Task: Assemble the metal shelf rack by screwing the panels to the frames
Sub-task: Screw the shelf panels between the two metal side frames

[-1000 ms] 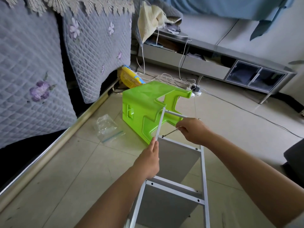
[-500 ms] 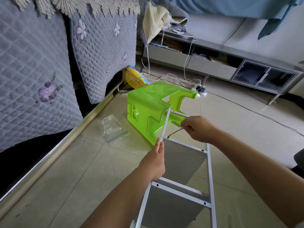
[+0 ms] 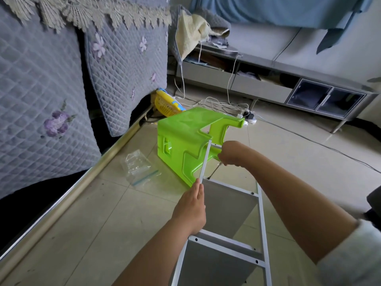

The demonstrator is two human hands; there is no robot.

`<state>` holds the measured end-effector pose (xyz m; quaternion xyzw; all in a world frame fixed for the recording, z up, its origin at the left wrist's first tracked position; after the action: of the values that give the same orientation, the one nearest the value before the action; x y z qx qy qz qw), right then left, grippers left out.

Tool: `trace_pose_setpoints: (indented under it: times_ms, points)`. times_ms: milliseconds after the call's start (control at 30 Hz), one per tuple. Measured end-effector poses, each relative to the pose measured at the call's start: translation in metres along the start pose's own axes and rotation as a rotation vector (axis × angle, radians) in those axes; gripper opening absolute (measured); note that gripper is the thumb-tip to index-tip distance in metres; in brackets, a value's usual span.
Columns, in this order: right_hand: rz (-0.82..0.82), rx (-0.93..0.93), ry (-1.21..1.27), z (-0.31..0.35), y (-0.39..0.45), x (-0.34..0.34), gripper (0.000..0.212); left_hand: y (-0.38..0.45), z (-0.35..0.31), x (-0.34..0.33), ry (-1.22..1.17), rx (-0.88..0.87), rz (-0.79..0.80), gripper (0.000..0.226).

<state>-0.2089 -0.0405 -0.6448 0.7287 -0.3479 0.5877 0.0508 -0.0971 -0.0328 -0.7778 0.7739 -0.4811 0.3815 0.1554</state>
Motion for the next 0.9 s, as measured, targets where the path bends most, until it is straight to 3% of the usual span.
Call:
trace_pose_setpoints:
  times_ms: [133, 167, 233, 333, 467, 567, 667, 767, 900]
  points:
    - [0.11, 0.011, -0.012, -0.002, -0.002, -0.001, 0.028, -0.001, -0.001, 0.001, -0.005, 0.004, 0.006, 0.06]
    - [0.115, 0.027, 0.009, -0.001, -0.005, -0.004, 0.039, -0.001, 0.0, 0.001, -0.011, 0.003, 0.004, 0.06]
    - [0.074, 0.024, 0.016, -0.002, -0.011, -0.006, 0.046, -0.001, 0.0, 0.001, -0.022, 0.001, -0.002, 0.06]
    - [-0.055, 0.05, -0.111, -0.003, -0.013, -0.004, 0.031, -0.001, -0.001, 0.001, -0.027, -0.003, -0.006, 0.059]
    - [-0.104, 0.002, -0.246, -0.001, -0.007, -0.005, 0.034, -0.001, -0.001, 0.0, -0.025, -0.003, -0.004, 0.06]
    - [-0.105, 0.111, -0.307, 0.012, -0.011, -0.003, 0.04, 0.0, 0.0, 0.001, -0.009, -0.008, -0.004, 0.062]
    - [-0.104, 0.22, -0.383, 0.022, -0.021, -0.002, 0.028, 0.0, 0.0, 0.001, -0.009, -0.005, -0.01, 0.062]
    - [-0.069, 0.169, -0.264, 0.021, -0.021, 0.004, 0.03, -0.001, -0.001, 0.0, -0.004, -0.003, -0.01, 0.062]
    - [0.254, -0.051, 0.162, 0.007, -0.007, -0.001, 0.034, 0.0, 0.0, -0.001, 0.003, -0.008, 0.003, 0.065]
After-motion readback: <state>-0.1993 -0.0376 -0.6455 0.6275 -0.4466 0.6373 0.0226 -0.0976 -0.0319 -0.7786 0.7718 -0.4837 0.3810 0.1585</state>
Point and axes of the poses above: each hand's wrist, its own y-axis towards the middle knuckle, its own x-axis out of the back of the hand, z = x × y, the point moved 6 cm from there along y, towards the middle knuckle, and after that the axes turned 14 degrees about -y, right-handed, at the moved point
